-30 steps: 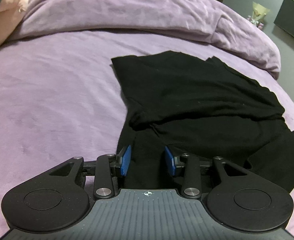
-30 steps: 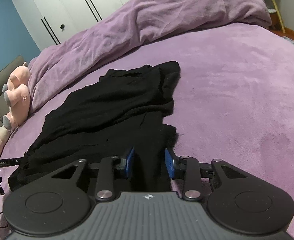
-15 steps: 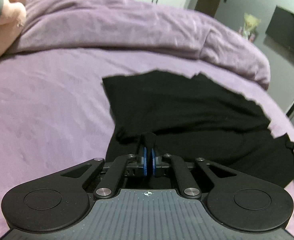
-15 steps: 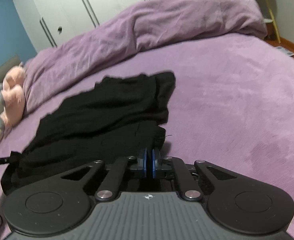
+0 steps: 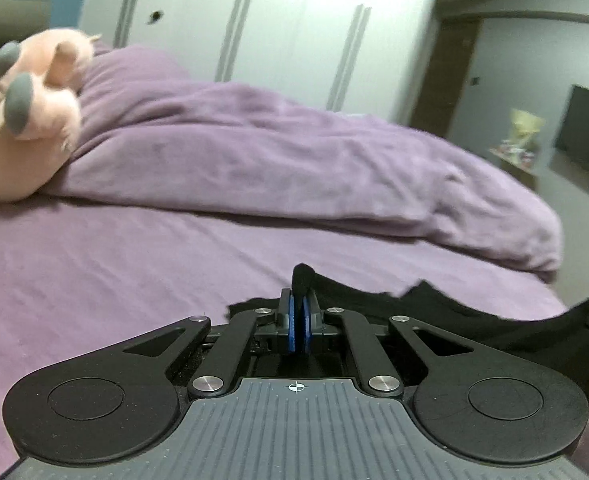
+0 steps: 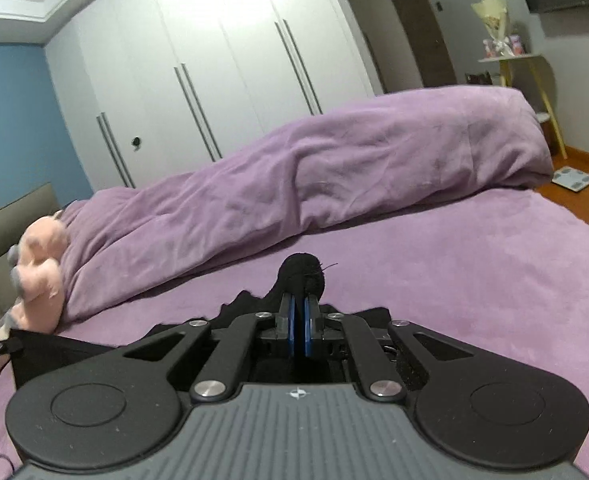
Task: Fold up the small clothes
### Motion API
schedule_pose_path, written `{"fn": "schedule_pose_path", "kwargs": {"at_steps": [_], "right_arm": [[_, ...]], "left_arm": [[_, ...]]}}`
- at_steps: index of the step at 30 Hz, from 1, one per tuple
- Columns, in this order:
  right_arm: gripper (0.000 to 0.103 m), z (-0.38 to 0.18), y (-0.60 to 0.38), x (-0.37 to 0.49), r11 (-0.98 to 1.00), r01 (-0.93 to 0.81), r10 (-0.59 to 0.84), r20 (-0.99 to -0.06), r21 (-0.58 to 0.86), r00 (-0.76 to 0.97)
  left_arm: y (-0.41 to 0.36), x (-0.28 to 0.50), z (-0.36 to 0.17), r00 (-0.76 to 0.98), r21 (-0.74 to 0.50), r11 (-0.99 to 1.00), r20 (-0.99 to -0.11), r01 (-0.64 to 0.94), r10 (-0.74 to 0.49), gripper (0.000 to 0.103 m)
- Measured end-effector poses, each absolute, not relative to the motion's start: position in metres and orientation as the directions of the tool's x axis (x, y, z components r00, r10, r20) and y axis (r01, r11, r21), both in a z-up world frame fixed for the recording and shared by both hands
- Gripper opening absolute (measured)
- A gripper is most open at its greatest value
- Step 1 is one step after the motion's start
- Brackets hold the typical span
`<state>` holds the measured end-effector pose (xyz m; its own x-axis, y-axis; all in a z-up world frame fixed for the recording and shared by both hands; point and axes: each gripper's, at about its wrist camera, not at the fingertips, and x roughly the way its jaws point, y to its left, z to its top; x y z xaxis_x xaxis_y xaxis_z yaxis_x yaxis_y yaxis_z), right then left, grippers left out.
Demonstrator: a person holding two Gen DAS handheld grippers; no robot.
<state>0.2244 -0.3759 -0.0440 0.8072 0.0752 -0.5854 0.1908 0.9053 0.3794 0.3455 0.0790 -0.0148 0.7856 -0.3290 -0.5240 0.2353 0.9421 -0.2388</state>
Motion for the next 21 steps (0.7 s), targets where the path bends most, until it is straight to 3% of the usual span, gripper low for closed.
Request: {"fn": "schedule_pose_path", "kwargs": {"at_steps": [7, 9, 10, 11, 16, 18, 19, 21], "right_arm": [[0.006, -0.121, -0.381, 0.271, 0.888, 0.27, 0.119, -0.753, 0.372, 0.647], [0.014, -0.125, -0.383, 0.268, 0.888, 0.256, 0.137, -0.75, 0.383, 0.647], [0.025, -0.126, -0.383, 0.267, 0.89, 0.245, 0.143, -0.746, 0.384, 0.651], [0.029, -0.126, -0.381, 0.265, 0.894, 0.231, 0.149, -0.74, 0.384, 0.655], [0.028, -0.125, -0.372, 0.266, 0.927, 0.169, 0.147, -0.741, 0.334, 0.655], [0.02, -0.125, -0.369, 0.269, 0.934, 0.173, 0.132, -0.75, 0.314, 0.648], [0.01, -0.125, -0.368, 0.27, 0.935, 0.174, 0.128, -0.753, 0.308, 0.646], [0.007, -0.122, -0.365, 0.269, 0.944, 0.174, 0.105, -0.754, 0.281, 0.649]], "left_arm": [[0.063, 0.386, -0.089, 0.662, -0.21, 0.958, -0.692, 0.195, -0.286, 0.007], [0.064, 0.385, -0.099, 0.638, -0.228, 0.948, -0.702, 0.22, -0.317, 0.01], [0.064, 0.384, -0.102, 0.631, -0.228, 0.947, -0.707, 0.225, -0.32, 0.016], [0.065, 0.384, -0.105, 0.625, -0.228, 0.945, -0.71, 0.234, -0.325, 0.021], [0.06, 0.386, -0.112, 0.614, -0.19, 0.946, -0.724, 0.261, -0.315, 0.023], [0.057, 0.386, -0.113, 0.617, -0.169, 0.954, -0.732, 0.248, -0.29, 0.022], [0.055, 0.388, -0.114, 0.618, -0.158, 0.958, -0.736, 0.24, -0.276, 0.011], [0.054, 0.39, -0.115, 0.625, -0.14, 0.962, -0.737, 0.232, -0.258, 0.007]]}}
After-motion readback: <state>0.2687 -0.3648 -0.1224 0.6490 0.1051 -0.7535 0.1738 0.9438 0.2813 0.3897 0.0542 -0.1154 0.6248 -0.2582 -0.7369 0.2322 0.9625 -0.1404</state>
